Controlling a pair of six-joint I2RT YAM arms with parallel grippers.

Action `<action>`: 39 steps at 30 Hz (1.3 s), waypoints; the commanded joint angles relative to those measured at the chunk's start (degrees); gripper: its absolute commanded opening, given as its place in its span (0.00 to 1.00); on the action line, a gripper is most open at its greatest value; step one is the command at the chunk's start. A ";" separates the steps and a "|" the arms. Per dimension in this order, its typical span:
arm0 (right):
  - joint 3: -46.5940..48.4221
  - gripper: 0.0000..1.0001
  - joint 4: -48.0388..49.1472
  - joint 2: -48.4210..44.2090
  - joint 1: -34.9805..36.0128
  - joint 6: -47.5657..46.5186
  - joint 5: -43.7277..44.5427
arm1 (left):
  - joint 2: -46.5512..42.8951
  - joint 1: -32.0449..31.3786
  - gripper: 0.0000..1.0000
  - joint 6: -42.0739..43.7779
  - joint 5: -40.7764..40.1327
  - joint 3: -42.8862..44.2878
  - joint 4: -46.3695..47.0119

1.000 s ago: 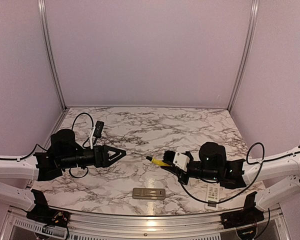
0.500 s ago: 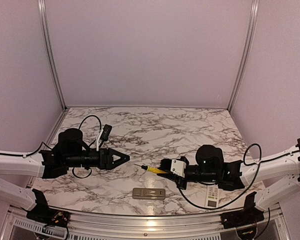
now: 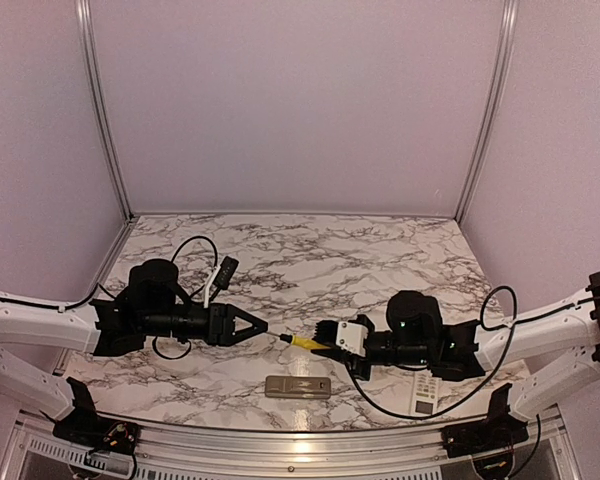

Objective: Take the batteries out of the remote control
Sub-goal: Pass from the right arm to the left

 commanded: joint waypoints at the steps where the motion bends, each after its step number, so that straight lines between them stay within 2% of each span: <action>1: 2.38 0.00 0.63 1.03 0.57 -0.47 -0.08 | 1.59 -0.54 0.42 0.94 1.41 1.86 1.93; 14: 2.78 0.00 0.62 1.86 0.59 -0.50 1.14 | 3.21 -1.30 0.30 1.11 1.92 2.73 2.17; 25: 2.99 0.00 0.49 1.96 0.54 -0.39 2.46 | 3.95 -1.28 0.28 1.32 2.11 3.02 1.80; 30: 3.11 0.00 0.43 2.36 0.59 -0.27 2.55 | 4.27 -1.31 0.18 1.40 1.73 3.07 1.93; 35: 3.09 0.00 0.53 2.60 0.55 0.14 2.56 | 4.30 -1.40 0.00 1.47 1.30 3.20 1.67; 38: 3.16 0.00 0.75 2.68 0.57 1.08 3.36 | 4.42 -1.37 0.00 1.62 0.43 3.10 1.84; 39: 3.17 0.05 0.86 2.68 0.62 2.07 4.47 | 4.53 -1.41 0.00 1.63 0.07 3.06 1.80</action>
